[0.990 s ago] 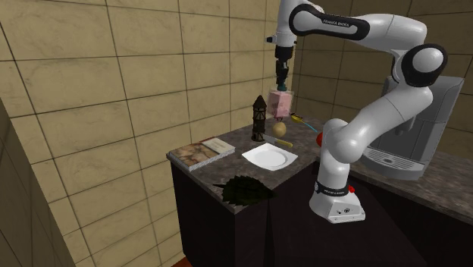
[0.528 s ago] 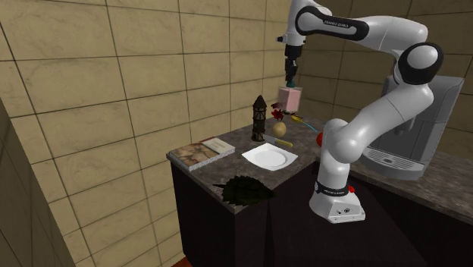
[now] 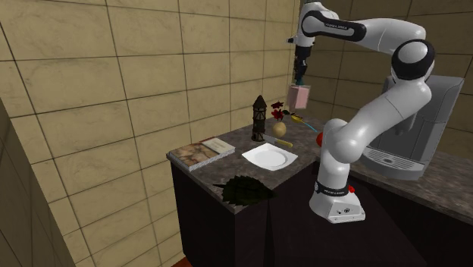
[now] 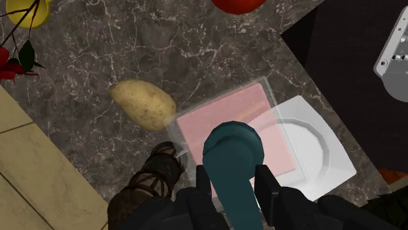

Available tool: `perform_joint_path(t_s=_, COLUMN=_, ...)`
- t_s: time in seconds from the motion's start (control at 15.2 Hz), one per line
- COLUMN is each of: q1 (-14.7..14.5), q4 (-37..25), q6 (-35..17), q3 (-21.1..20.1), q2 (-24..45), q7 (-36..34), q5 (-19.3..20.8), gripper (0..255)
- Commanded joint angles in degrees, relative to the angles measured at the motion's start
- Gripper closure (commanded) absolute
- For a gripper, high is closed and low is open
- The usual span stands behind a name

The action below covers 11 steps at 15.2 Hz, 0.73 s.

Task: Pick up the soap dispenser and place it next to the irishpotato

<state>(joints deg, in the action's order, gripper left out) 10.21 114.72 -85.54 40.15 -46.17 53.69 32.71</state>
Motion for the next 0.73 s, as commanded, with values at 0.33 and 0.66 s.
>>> perform_joint_path(t_s=0.33, q1=-4.73, q4=-10.84, q6=-1.36, q3=12.55, q2=5.70, q7=10.25, q5=1.96, gripper=255)
perform_joint_path(t_s=0.66, q1=-6.94, q4=-13.02, q6=-2.98, q3=17.60, q2=6.89, q7=13.14, q5=2.65, gripper=255)
